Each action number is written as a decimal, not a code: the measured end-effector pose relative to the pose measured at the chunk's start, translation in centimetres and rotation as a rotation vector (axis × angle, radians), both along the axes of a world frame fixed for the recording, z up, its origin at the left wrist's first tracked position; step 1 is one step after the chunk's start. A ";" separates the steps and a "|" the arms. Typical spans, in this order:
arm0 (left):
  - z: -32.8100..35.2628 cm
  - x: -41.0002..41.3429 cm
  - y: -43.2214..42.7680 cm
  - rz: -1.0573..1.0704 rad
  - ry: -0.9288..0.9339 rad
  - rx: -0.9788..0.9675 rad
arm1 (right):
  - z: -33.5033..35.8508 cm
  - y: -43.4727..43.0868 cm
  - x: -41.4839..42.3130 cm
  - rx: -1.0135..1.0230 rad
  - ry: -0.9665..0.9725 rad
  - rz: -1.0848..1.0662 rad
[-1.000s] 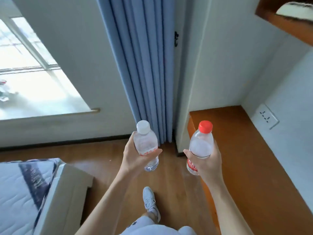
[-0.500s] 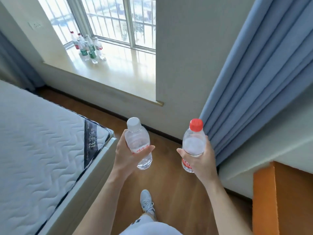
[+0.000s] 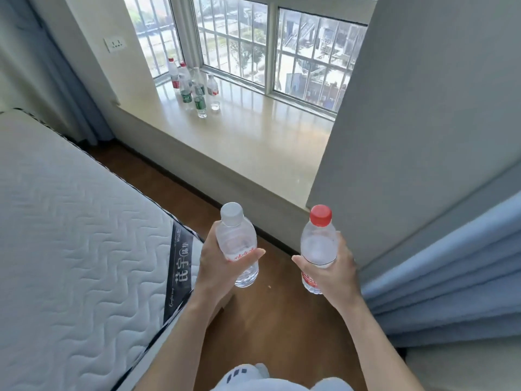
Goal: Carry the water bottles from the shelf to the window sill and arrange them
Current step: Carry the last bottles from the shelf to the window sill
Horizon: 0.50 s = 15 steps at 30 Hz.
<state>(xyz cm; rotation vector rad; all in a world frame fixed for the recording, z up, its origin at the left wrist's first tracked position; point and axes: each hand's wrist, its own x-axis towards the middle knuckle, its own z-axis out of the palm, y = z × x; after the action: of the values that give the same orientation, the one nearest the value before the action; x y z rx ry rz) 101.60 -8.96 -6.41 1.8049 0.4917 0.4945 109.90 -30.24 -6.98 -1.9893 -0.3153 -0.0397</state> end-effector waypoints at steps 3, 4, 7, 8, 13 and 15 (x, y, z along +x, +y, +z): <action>0.0 2.1 2.2 0.035 0.015 0.018 | -0.2 2.4 2.4 0.004 0.019 0.059; 0.0 2.9 2.8 0.042 0.014 0.022 | -0.2 3.3 3.4 0.003 0.017 0.076; -0.1 5.2 4.8 0.089 0.010 0.010 | -0.3 6.3 7.0 -0.006 -0.005 0.129; -0.1 6.1 5.6 0.106 0.015 0.008 | -0.4 7.5 8.2 -0.003 -0.008 0.146; 0.0 11.5 9.8 0.233 0.047 0.036 | -1.0 13.3 15.3 0.018 0.025 0.265; 0.0 14.2 11.7 0.289 0.037 0.030 | -0.9 15.8 18.7 0.011 0.009 0.327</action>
<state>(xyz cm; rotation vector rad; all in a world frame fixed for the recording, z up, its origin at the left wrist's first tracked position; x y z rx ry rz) 115.80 2.75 -6.43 1.7824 0.7803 0.6695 128.60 -14.46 -7.87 -1.9039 -0.6294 0.1749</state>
